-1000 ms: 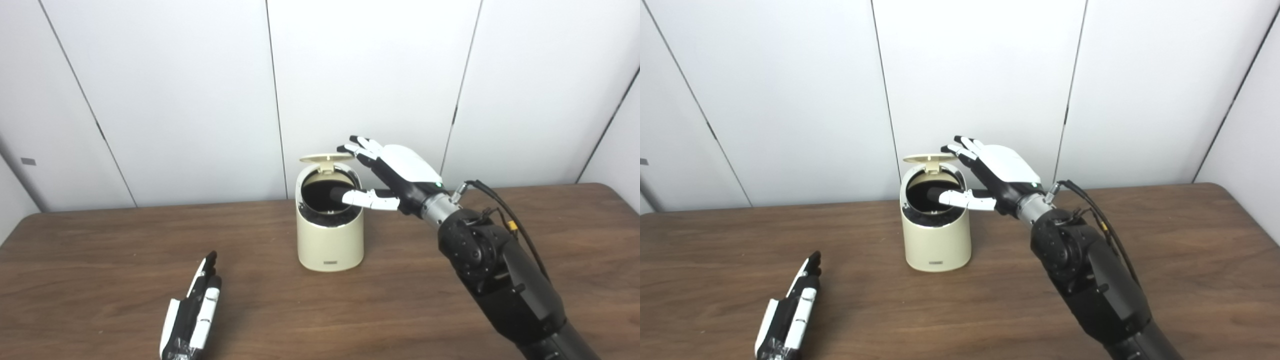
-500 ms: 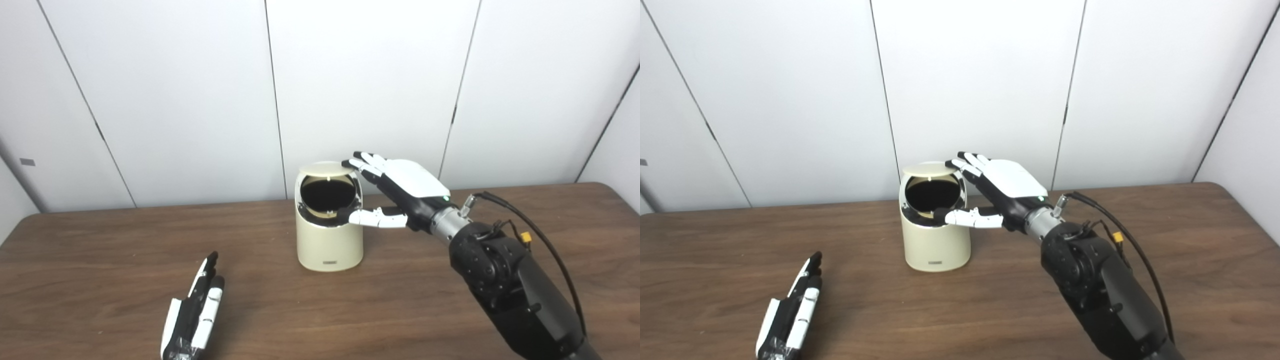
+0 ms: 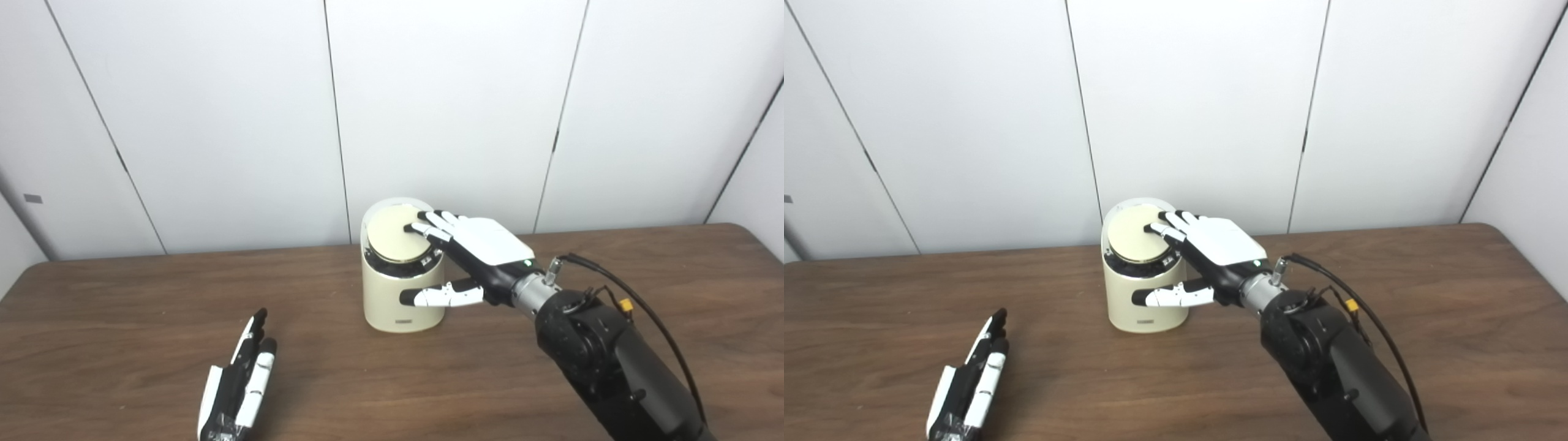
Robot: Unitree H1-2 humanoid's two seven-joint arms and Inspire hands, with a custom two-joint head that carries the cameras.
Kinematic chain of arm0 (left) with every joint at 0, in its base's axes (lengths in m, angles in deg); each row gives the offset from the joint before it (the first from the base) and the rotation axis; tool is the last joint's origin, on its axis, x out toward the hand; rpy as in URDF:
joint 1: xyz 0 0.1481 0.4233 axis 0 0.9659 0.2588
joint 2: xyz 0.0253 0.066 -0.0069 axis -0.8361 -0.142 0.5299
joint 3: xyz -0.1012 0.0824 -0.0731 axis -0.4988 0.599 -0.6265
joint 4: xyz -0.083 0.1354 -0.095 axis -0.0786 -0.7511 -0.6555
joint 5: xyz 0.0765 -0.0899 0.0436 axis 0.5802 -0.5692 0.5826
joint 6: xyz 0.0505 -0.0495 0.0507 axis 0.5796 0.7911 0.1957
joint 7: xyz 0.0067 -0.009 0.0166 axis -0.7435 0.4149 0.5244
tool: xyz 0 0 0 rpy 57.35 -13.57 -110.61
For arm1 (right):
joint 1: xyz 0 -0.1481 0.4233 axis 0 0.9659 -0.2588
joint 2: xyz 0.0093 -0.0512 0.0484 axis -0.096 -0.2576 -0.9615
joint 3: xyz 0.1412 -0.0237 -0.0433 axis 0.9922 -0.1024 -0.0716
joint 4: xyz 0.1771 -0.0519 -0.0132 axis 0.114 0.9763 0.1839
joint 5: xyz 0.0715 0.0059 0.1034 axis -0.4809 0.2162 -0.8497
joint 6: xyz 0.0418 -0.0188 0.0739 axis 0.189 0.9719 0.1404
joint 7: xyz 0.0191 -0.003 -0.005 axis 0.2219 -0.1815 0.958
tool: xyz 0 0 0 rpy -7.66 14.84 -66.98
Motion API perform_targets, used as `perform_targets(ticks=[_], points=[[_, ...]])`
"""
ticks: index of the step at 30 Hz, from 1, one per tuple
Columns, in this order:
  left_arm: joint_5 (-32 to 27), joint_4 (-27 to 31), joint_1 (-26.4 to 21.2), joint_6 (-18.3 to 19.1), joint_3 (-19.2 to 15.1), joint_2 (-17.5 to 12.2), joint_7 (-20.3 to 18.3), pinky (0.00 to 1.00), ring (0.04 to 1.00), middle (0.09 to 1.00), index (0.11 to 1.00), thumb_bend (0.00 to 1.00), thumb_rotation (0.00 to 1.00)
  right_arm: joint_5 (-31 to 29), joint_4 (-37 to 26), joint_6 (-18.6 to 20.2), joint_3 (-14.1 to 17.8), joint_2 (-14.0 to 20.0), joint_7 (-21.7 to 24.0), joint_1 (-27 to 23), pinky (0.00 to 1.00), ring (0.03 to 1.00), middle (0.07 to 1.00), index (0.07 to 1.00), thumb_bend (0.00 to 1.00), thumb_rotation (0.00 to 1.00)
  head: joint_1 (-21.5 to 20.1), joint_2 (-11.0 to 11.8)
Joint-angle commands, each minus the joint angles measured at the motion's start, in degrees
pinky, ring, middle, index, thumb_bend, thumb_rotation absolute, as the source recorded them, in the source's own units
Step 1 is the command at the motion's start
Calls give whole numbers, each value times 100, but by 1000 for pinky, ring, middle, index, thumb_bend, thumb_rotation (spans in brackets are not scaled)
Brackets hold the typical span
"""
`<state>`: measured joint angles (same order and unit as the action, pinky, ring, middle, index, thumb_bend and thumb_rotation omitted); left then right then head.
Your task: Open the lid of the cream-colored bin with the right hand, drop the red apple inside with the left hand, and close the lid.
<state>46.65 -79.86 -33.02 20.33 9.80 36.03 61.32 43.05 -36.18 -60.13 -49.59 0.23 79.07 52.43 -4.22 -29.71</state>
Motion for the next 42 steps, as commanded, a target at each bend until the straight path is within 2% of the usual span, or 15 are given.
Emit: perform_targets(ticks=[1,6,12,23,27,31,37,42], points=[[88,149,-10,43,55,37,30,976,1000,1000,1000,521,893,127,-135,-214,-78,-7,21,-129,1000,1000,999,895,566,922,-2,-4],[74,165,-18,44,60,61,69,963,994,1000,1000,514,887,590,-54,-412,-291,-3,-38,-160,1000,1000,1000,857,573,903,35,-41],[55,206,-28,79,54,118,76,968,996,1000,1000,511,888,758,-108,-512,-295,-4,51,-134,1000,1000,1000,842,563,884,87,-85],[74,198,-62,103,43,157,112,951,985,1000,1000,541,940,1025,-241,-556,-184,135,269,-13,1000,1000,1000,819,581,944,150,-149],[-21,211,-76,91,14,171,104,957,989,1000,1000,543,941,1329,-229,-558,-227,161,403,-20,1000,1000,1000,788,622,997,138,-180],[-73,288,-90,124,20,213,114,947,987,1000,1000,528,939,1620,-198,-614,-256,213,511,-32,1000,1000,1000,749,644,1000,171,-195],[-82,342,-83,188,66,258,97,951,988,1000,1000,526,927,1665,-200,-659,-199,271,662,24,1000,1000,1000,715,660,1000,197,-199],[-43,331,-90,173,92,261,109,961,986,1000,1000,525,938,1508,-233,-621,-45,166,532,112,1000,1000,1000,759,659,1000,239,-188]])
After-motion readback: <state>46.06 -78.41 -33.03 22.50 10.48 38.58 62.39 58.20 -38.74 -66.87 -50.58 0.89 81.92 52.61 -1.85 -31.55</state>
